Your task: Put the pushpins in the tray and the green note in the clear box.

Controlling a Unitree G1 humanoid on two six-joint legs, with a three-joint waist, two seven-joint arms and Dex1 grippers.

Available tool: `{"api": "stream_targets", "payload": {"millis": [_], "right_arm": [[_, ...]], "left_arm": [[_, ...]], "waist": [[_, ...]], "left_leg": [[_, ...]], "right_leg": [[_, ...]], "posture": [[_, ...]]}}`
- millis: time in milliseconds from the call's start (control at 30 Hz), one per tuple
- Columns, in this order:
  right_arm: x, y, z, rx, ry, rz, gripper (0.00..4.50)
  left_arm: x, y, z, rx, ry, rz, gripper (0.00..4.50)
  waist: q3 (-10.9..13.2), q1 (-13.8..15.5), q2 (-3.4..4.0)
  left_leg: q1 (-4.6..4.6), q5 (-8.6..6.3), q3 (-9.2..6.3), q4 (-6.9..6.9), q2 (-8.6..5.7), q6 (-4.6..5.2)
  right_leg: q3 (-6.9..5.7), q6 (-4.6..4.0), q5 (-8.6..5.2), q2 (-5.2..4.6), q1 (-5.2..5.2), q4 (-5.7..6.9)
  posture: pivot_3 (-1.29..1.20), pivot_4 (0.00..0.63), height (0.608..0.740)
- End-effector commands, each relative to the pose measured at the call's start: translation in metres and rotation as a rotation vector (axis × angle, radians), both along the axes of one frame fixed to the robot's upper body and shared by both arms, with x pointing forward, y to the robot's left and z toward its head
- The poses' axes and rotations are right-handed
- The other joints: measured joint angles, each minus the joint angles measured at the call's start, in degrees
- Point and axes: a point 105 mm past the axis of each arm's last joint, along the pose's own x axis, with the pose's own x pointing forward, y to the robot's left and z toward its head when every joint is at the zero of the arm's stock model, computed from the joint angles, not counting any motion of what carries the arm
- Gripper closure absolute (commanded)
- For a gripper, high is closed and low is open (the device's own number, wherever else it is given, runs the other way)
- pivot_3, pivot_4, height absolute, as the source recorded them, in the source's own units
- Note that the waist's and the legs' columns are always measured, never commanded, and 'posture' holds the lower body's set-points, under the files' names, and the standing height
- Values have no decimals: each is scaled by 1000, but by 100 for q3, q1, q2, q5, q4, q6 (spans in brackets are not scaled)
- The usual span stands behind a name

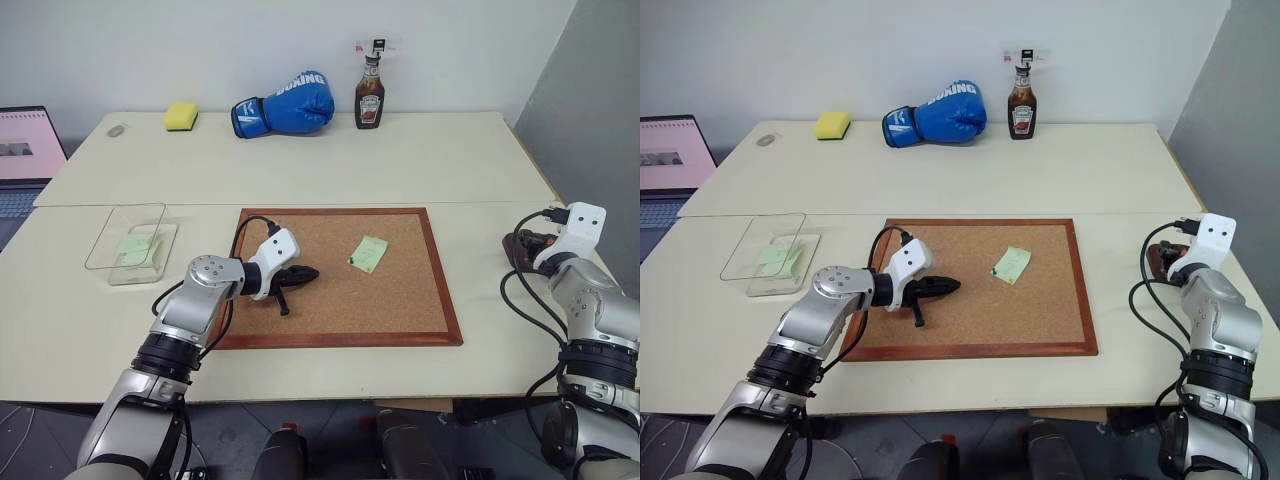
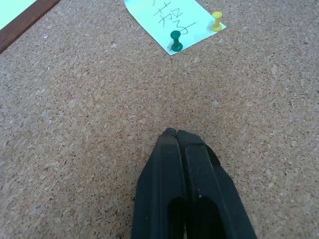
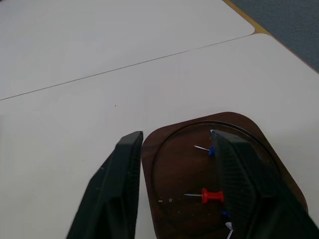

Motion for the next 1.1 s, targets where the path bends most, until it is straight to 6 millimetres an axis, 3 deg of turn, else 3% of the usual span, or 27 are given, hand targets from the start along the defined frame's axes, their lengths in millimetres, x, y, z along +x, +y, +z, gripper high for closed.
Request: {"api": "stream_targets", "payload": {"millis": [33, 133, 200, 233, 333, 400, 500, 567, 767, 933, 1100], "right_arm": [[0, -7, 22, -68, -64, -18, 1129], [0, -3, 29, -110, -93, 4, 453], [2, 8, 37, -131, -130, 56, 31], [3, 20, 41, -138, -149, 117, 31], [-3, 85, 45, -180, -196, 446, 31], [-12, 115, 41, -205, -195, 596, 31], [-39, 176, 32, -215, -208, 926, 31], [-55, 204, 23, -229, -200, 1088, 31], [-64, 241, 3, -249, -183, 1253, 31], [-42, 250, -10, -246, -165, 1219, 31], [-27, 248, -18, -266, -160, 1176, 31]], "left_arm": [[-5, 3, -14, 39, 46, -7, 4500], [-6, 3, -14, 39, 48, -10, 4500], [-6, 3, -14, 39, 50, -11, 4500], [-6, 3, -14, 40, 50, -12, 4500], [-6, 2, -15, 42, 52, -14, 4500], [-6, 2, -15, 42, 52, -16, 4500], [-5, 3, -14, 43, 51, -17, 4500], [-4, 4, -13, 45, 49, -16, 4500], [-3, 4, -12, 47, 47, -13, 4500], [-5, 5, -13, 48, 53, -11, 4500], [-6, 9, -13, 51, 52, 0, 4500]], "waist": [[0, 0, 0], [0, 0, 0], [0, -2, 0], [0, -2, 0], [0, -11, 0], [0, -10, 0], [0, 1, 0], [0, 4, 0], [0, 4, -1], [1, 4, -1], [0, 12, -1]], "left_leg": [[0, 0, 0, 0, 0, 0], [0, 0, 0, 0, 0, 0], [0, 0, 0, 0, 0, 0], [0, 0, 0, 0, 0, 0], [1, 0, -1, -2, 2, 0], [1, 0, -2, -4, 3, 0], [0, 0, -3, -4, 5, 0], [-1, 0, -3, -4, 5, 0], [0, 0, -3, -2, 5, -1], [0, 0, -3, -1, 6, 0], [-3, 0, -5, -3, 6, -1]], "right_leg": [[0, 0, 0, 0, 0, 0], [0, 0, 0, 0, 0, 0], [0, 0, 0, 0, 0, 0], [0, 0, 0, 0, -1, 0], [-1, 0, -1, 2, -1, 0], [-2, 0, -1, 4, -1, -1], [-4, 0, -1, 4, -1, -2], [-4, 0, -2, 4, -1, -6], [-5, 0, -2, 3, -1, -9], [-6, -6, -5, 4, -1, -8], [-8, 0, -2, 4, -3, -8]], "posture": [[0, 150, 740], [0, 150, 740], [0, 150, 740], [0, 150, 740], [0, 150, 740], [0, 150, 740], [0, 150, 740], [0, 150, 740], [0, 150, 740], [0, 150, 740], [0, 150, 740]]}}
